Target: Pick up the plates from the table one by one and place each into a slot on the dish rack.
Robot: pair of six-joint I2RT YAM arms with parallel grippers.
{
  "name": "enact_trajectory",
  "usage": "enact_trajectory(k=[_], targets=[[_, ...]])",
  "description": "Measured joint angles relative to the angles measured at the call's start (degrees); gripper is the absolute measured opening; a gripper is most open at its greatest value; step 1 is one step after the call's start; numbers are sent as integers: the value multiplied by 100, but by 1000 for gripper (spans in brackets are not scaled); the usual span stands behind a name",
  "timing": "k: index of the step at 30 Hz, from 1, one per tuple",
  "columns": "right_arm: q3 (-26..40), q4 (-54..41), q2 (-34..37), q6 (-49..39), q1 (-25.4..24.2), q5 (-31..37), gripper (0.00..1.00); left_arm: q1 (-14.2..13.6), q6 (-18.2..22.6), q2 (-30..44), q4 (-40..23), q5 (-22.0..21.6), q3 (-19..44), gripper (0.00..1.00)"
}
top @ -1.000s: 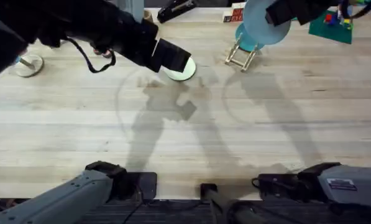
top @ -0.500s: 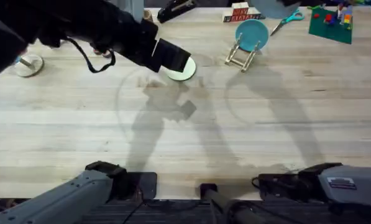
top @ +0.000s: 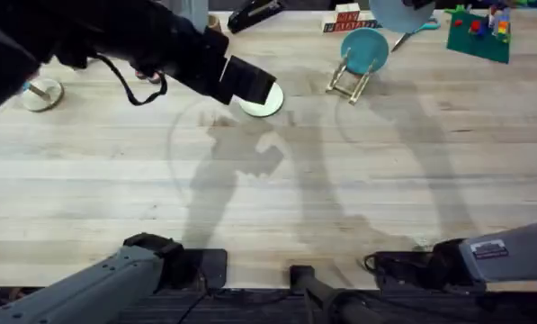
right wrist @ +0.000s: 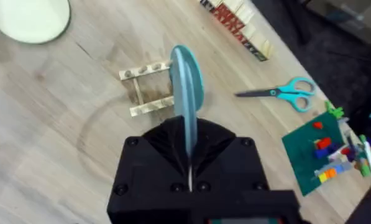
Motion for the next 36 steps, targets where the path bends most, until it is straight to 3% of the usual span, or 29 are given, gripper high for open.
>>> enact_trajectory(k=[12, 36], targets=[[0, 171, 585, -344, -47, -374, 27, 0, 0, 0, -2, 0, 0, 993], [0, 261, 666, -751, -49, -420, 28, 0, 0, 0, 0, 0, 0, 992]])
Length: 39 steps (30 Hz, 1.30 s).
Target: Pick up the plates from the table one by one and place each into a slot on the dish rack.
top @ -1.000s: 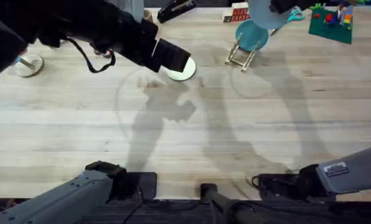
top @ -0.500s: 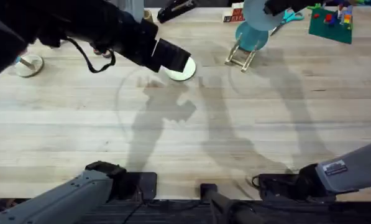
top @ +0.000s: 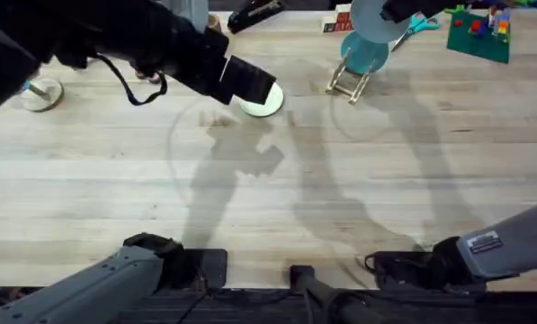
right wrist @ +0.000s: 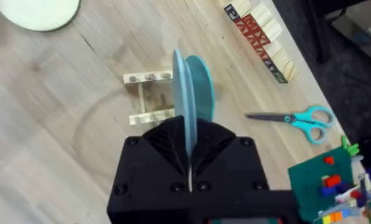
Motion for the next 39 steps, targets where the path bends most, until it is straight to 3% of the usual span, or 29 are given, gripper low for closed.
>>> enact_trajectory(k=[12, 39], targets=[[0, 207, 518, -474, -37, -16, 29, 0, 0, 0, -1, 0, 0, 992], [0, 138, 981, -517, -42, -13, 29, 0, 0, 0, -32, 0, 0, 993]])
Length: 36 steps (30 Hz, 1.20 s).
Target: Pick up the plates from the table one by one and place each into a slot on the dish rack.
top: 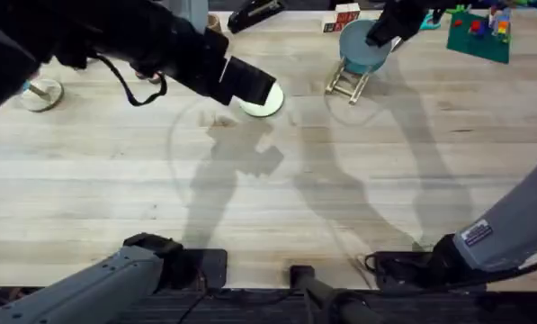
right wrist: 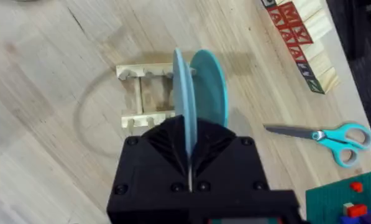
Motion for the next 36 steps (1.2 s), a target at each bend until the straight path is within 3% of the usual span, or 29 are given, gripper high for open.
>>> enact_trajectory(k=[32, 36], targets=[[12, -49, 345, 0, -7, 0, 31, 0, 0, 0, -14, 0, 0, 993], [11, -49, 345, -2, -7, -2, 117, 0, 0, 0, -14, 0, 0, 993]])
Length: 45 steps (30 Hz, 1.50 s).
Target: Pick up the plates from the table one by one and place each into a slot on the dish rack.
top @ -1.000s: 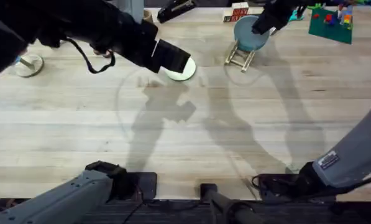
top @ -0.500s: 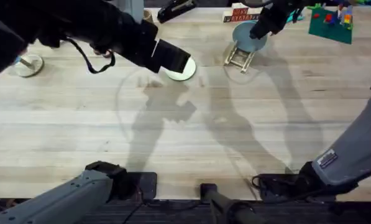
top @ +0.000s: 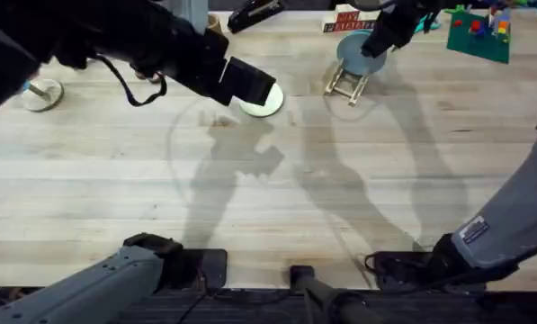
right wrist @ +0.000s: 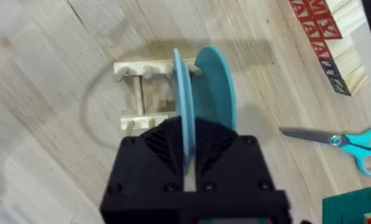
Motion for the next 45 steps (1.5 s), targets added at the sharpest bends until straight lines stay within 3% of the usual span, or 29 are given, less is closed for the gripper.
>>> enact_trajectory(k=[3, 18, 26, 30, 36, 41, 45], targets=[[2, 0, 0, -3, 0, 0, 190, 0, 0, 0, 0, 0, 0, 993], [42, -10, -57, 90, 2, 2, 218, 0, 0, 0, 0, 0, 0, 994], [205, -389, -992, 450, 2, 0, 247, 0, 0, 0, 0, 0, 0, 993], [258, -752, -1663, 806, 2, -3, 383, 0, 0, 0, 0, 0, 0, 993], [279, -1186, -2386, 1698, 2, -33, 961, 0, 0, 0, 0, 0, 0, 993], [284, -1456, -2711, 2717, 5, -81, 996, 55, 0, 0, 0, 11, 0, 993], [284, -1909, -2778, 3272, 9, -290, 995, 260, 0, 0, -2, 112, 0, 992]])
